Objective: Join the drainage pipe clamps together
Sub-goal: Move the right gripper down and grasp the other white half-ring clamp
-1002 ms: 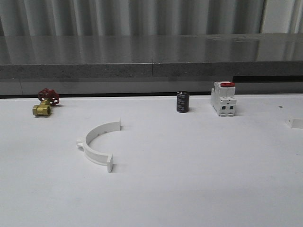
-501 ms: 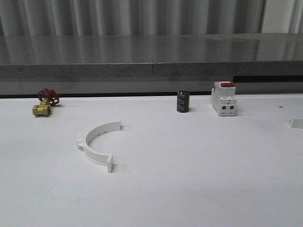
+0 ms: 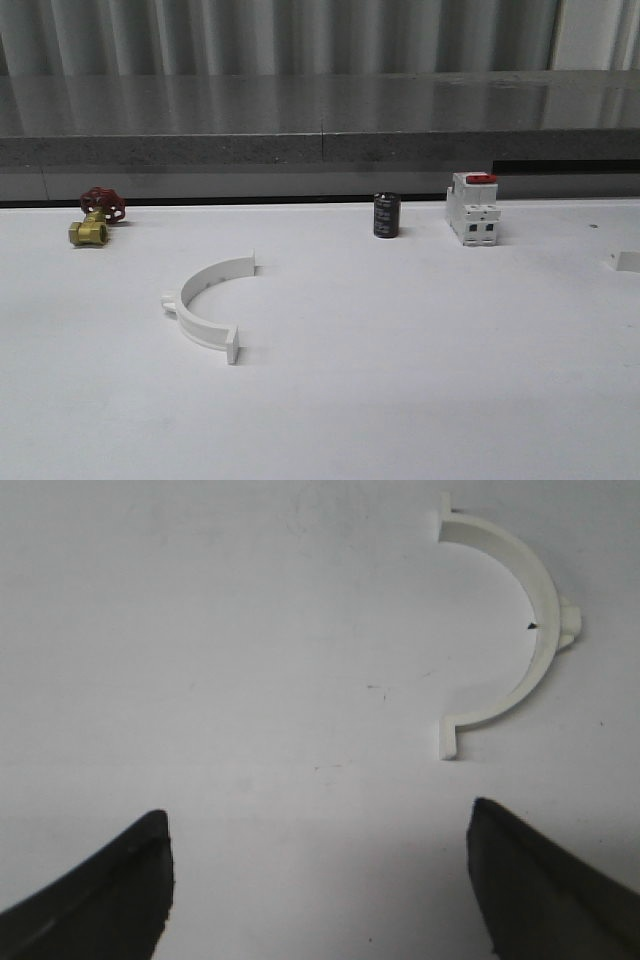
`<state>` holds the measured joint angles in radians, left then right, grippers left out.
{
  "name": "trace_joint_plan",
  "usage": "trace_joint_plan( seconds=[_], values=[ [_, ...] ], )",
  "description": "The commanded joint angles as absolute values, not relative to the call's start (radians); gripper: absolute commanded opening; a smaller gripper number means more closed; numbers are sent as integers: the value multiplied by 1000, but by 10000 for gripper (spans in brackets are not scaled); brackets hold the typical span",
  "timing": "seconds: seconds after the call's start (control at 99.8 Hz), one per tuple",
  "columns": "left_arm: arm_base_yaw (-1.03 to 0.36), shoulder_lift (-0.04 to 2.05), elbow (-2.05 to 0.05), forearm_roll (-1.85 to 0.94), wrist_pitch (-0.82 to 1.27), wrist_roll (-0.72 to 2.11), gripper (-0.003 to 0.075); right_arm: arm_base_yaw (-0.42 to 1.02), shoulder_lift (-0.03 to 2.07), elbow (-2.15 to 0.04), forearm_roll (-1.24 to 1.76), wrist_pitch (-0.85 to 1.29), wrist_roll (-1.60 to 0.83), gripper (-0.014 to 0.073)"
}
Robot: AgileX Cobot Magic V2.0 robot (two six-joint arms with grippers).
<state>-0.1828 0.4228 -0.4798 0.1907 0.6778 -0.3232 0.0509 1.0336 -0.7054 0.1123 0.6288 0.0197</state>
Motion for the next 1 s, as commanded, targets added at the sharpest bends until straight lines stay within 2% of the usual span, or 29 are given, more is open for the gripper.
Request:
trace_joint_plan(
  seconds=[0.0, 0.17, 0.351, 0.692, 0.992],
  values=[
    [-178, 428, -507, 196, 619, -322, -20, 21, 1064, -790, 129, 599, 21, 615],
    [-178, 428, -507, 196, 619, -322, -20, -114, 1209, -926, 129, 701, 15, 615],
    [-178, 428, -507, 196, 619, -322, -20, -224, 1391, -1038, 129, 684, -58, 613],
    [-178, 428, -507, 196, 619, -322, -20, -258, 1719, -1201, 129, 685, -208, 613],
    [-178, 428, -507, 196, 619, -322, -20, -258, 1846, -1254, 128, 667, -236, 613]
  ],
)
